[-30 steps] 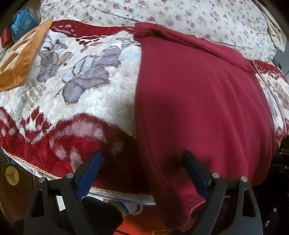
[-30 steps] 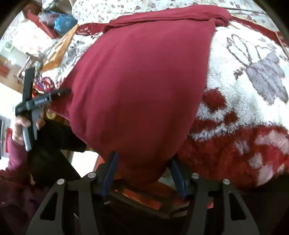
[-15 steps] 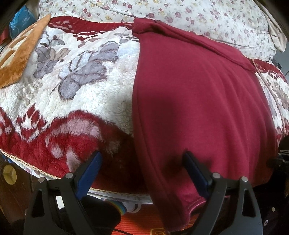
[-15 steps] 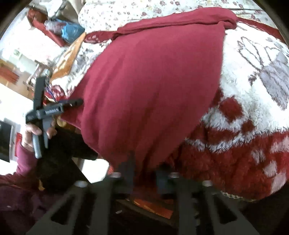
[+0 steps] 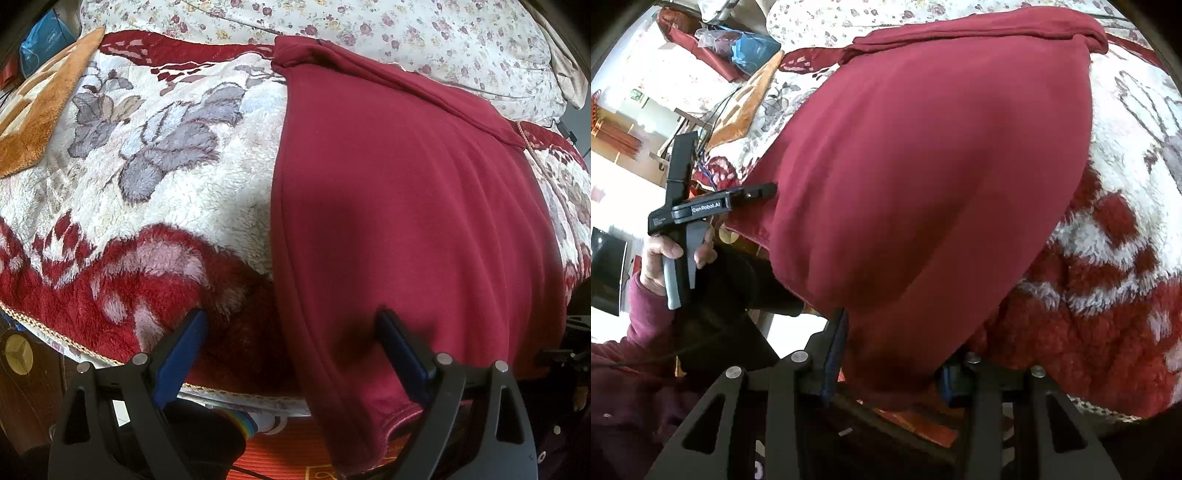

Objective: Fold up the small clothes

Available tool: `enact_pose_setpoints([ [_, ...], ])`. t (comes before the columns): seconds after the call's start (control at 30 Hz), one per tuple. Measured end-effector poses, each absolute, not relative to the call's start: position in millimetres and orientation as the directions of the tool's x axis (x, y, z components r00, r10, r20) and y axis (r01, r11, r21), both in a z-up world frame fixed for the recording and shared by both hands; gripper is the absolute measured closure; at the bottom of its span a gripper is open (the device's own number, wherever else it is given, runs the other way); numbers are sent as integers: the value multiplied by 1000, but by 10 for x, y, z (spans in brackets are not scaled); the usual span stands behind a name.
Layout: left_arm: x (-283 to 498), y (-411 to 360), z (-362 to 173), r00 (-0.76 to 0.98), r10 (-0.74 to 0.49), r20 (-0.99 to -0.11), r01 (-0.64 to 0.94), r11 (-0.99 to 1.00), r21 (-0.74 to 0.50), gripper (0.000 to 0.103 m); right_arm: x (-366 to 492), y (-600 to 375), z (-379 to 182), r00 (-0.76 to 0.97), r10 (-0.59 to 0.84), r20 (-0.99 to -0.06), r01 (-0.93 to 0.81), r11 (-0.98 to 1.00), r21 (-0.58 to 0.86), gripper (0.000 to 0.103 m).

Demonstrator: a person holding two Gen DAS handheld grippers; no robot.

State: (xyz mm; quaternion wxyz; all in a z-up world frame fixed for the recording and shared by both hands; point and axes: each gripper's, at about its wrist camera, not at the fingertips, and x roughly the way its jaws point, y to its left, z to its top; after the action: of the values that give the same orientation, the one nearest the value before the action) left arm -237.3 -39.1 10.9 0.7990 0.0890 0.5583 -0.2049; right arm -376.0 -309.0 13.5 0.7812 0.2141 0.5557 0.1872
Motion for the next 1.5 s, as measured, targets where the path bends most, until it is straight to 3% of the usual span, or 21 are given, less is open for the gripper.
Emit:
enact_pose_setpoints([
  [0.13,-2372,-392,109,291,-228,-929,426,901,-87,11,-3758,-3103,123,317,530,-787,-48,837,544,65],
  [0.2,-2377,-388,114,290,-230,-929,426,900,-90,17,-3753,-3104,109,319,527,-788,-41,838,544,79],
  [0.23,-2389,-386,136,298,-232,-926,428,899,-88,32,-3750,-3108,104,321,529,-786,-38,836,547,83],
  [0.27,-2395,-381,156,306,-229,-924,428,900,-81,37,-3747,-3106,109,323,531,-784,-40,835,549,86],
  [0.3,-2398,-375,176,302,-244,-922,432,897,-96,54,-3748,-3110,129,327,540,-776,-48,829,557,87],
  [0.37,-2370,-341,209,297,-248,-922,416,903,-109,67,-3747,-3136,196,343,572,-745,-59,805,591,88],
  [0.43,-2309,-283,268,252,-331,-909,398,892,-214,97,-3729,-3195,328,374,615,-694,-75,766,639,89],
  [0.63,-2194,-390,644,254,-466,-848,443,835,-327,97,-3585,-3458,765,498,660,-563,-125,696,707,89],
  [0.97,-1405,-667,1196,387,-517,-763,387,843,-374,98,-3095,-4056,1248,682,552,-481,-95,718,689,89],
  [1.13,-729,-1031,1225,431,-506,-747,335,859,-389,98,-2536,-4475,1231,729,459,-508,10,735,678,90],
  [1.4,45,-1407,798,414,-495,-764,255,869,-425,97,-1691,-4975,889,710,396,-582,144,728,671,90],
  [1.5,310,-1448,590,385,-504,-774,230,864,-448,94,-1436,-5088,706,705,366,-608,181,735,653,85],
])
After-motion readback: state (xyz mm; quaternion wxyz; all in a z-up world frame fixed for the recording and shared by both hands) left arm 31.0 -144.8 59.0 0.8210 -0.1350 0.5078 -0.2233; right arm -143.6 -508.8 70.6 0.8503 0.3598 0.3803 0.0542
